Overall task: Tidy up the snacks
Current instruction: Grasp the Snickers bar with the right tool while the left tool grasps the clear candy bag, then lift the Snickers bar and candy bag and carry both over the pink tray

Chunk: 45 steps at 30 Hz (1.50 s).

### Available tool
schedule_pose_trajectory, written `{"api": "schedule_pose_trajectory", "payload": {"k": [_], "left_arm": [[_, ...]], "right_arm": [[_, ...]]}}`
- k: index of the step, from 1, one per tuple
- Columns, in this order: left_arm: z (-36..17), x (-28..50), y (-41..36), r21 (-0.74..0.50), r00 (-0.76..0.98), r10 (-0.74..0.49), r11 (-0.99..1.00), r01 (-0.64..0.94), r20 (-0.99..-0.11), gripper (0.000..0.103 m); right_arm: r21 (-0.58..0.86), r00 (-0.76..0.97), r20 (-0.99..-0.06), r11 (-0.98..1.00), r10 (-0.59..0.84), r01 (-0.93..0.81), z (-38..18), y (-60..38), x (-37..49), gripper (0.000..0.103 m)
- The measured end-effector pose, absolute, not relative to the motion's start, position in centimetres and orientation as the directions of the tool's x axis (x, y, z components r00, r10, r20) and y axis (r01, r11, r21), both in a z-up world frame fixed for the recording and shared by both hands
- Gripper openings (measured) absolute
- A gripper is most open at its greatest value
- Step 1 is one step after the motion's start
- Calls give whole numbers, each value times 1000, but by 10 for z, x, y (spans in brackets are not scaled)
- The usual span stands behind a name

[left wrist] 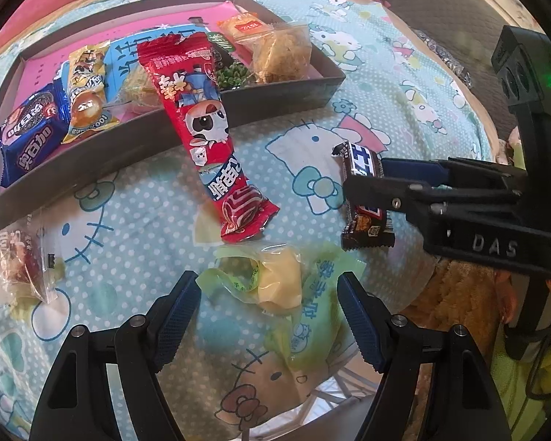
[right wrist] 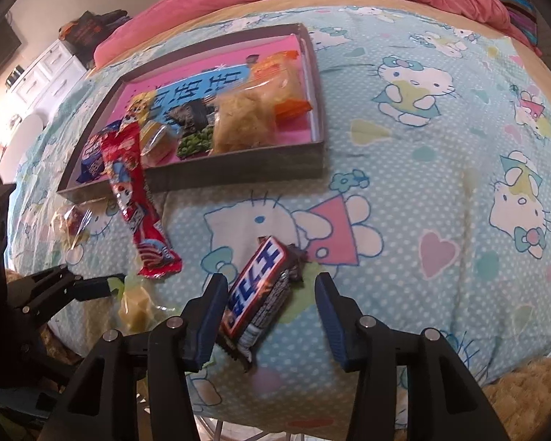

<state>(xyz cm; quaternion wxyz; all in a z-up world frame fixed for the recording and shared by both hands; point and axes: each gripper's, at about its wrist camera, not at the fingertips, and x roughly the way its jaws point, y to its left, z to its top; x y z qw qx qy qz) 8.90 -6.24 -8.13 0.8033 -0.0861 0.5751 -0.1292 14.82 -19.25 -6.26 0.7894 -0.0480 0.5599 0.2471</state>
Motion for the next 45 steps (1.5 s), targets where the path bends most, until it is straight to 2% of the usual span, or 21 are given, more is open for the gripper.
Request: {"api": "schedule_pose_trajectory", "payload": {"k": [8, 12, 16, 23, 27, 45], "left_arm": [[-82, 88, -64, -278, 311, -299, 954, 112, -902, 78], [-82, 89, -65, -276, 313, -297, 955, 110, -902, 78], [-82, 89, -66, -239, 321, -264, 964, 117, -909, 61], [-79, 90, -66, -247, 320, -280, 959, 140, -905, 49], [-70, 85, -66, -244, 335, -290, 954, 172, -897, 35], [-22, 74, -21, -314, 494, -335, 941, 128, -802, 34]], "right_arm": [[153, 237, -921, 848, 308, -508, -72, -173, 137, 50], [120, 261, -918, 836, 299, -536, -73, -166, 134, 40], [117, 268, -913, 827, 307, -550, -72, -165, 133, 38], [183, 271, -889, 829, 370, -529, -64, -174, 141, 37], [228, 274, -869, 824, 412, -518, -60, -179, 145, 37], [312, 355, -766, 792, 536, -524, -30, -186, 152, 37]]}}
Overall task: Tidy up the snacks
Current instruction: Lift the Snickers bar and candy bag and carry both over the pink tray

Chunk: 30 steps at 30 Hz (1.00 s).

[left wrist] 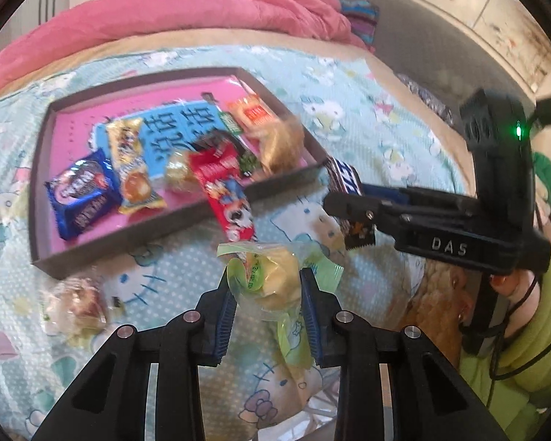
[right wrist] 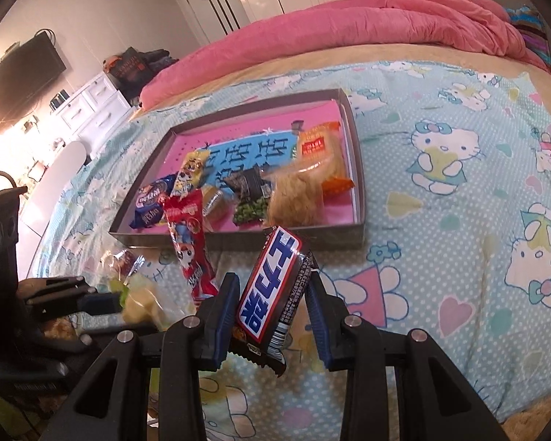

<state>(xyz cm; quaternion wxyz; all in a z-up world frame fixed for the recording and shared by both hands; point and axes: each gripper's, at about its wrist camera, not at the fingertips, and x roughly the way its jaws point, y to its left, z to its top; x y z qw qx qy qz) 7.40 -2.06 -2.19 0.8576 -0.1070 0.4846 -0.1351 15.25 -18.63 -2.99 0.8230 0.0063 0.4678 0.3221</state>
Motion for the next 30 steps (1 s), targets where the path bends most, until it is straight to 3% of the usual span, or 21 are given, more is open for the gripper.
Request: {"api": "schedule_pose_trajectory", "payload": {"k": [13, 30], "left_arm": [[-8, 76, 24, -381, 584, -309, 924, -1, -751, 34], [-5, 77, 61, -379, 647, -226, 920, -105, -728, 34]], "right_arm": [[302, 389, -733, 780, 557, -548, -21, -186, 151, 37], [306, 405, -699, 758, 590, -576, -13, -181, 155, 37]]}}
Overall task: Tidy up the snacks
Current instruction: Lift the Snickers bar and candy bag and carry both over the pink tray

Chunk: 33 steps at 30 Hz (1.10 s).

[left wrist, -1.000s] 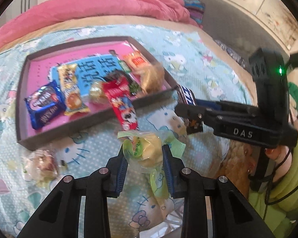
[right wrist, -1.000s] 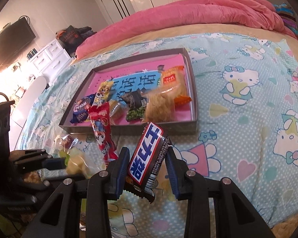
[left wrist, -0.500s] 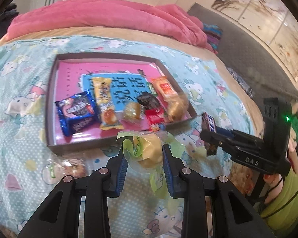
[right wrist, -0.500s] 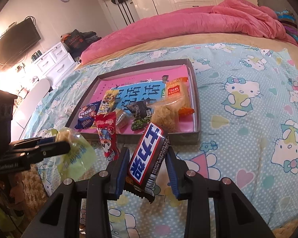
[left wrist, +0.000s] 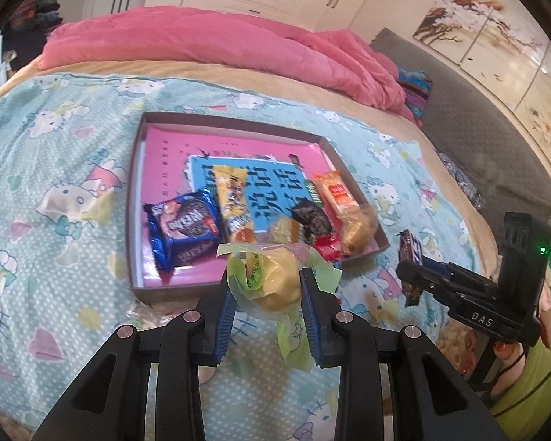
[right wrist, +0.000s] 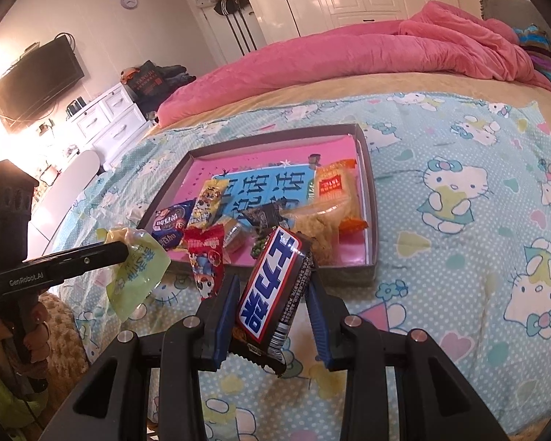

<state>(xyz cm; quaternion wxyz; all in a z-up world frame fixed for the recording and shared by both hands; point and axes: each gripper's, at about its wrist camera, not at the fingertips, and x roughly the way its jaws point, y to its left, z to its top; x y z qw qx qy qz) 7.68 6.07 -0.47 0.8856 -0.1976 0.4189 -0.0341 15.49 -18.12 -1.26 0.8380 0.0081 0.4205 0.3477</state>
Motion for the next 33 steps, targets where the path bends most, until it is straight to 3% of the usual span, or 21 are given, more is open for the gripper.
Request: {"api": "schedule_pose_trajectory", "payload": {"k": [33], "left_arm": [[-12, 94, 95, -373, 688, -116, 897, -237, -717, 34]], "right_arm": [[246, 441, -654, 724, 615, -644, 0, -153, 184, 37]]}}
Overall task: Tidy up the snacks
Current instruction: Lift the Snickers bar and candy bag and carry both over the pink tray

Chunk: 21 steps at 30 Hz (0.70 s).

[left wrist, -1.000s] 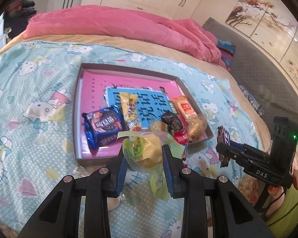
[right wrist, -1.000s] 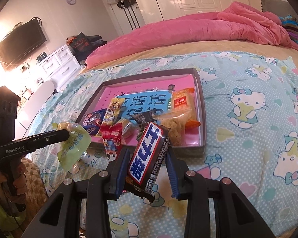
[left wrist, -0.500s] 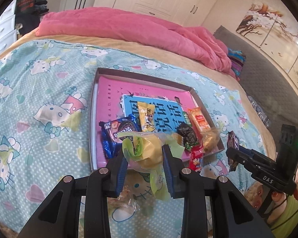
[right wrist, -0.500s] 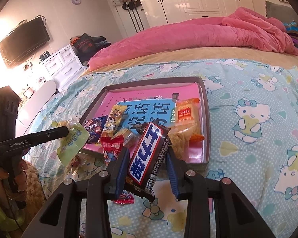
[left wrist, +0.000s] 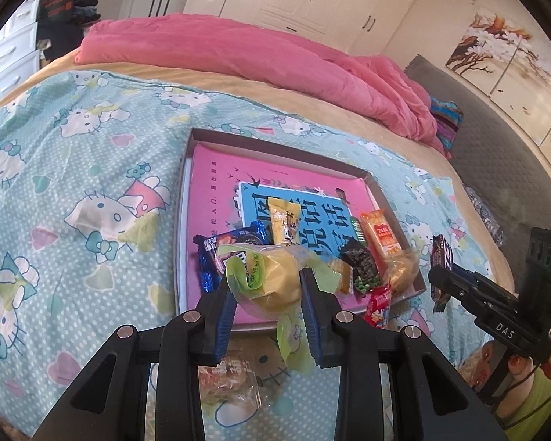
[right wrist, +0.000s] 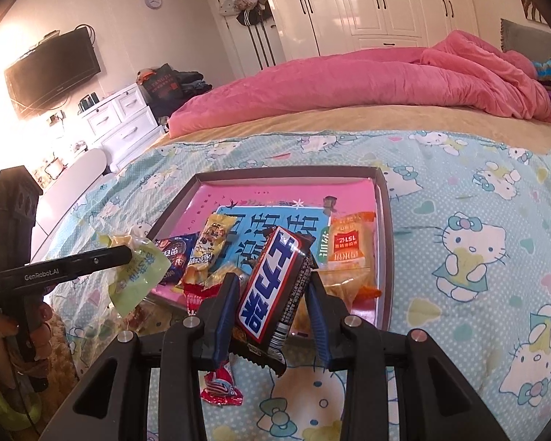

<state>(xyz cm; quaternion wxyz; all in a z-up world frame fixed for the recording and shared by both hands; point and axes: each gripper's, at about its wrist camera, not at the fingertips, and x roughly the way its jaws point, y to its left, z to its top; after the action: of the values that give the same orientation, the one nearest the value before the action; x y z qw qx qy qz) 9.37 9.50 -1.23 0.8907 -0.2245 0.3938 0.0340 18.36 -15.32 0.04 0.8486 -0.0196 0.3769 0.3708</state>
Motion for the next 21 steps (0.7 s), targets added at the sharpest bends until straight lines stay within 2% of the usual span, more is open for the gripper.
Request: {"api": "schedule_pose_trajectory", "payload": {"k": [21], "left_arm": [[-1, 96, 96, -325, 746, -38, 914, -243, -665, 34]], "right_arm": [[250, 448, -650, 729, 614, -638, 0, -148, 196, 37]]}}
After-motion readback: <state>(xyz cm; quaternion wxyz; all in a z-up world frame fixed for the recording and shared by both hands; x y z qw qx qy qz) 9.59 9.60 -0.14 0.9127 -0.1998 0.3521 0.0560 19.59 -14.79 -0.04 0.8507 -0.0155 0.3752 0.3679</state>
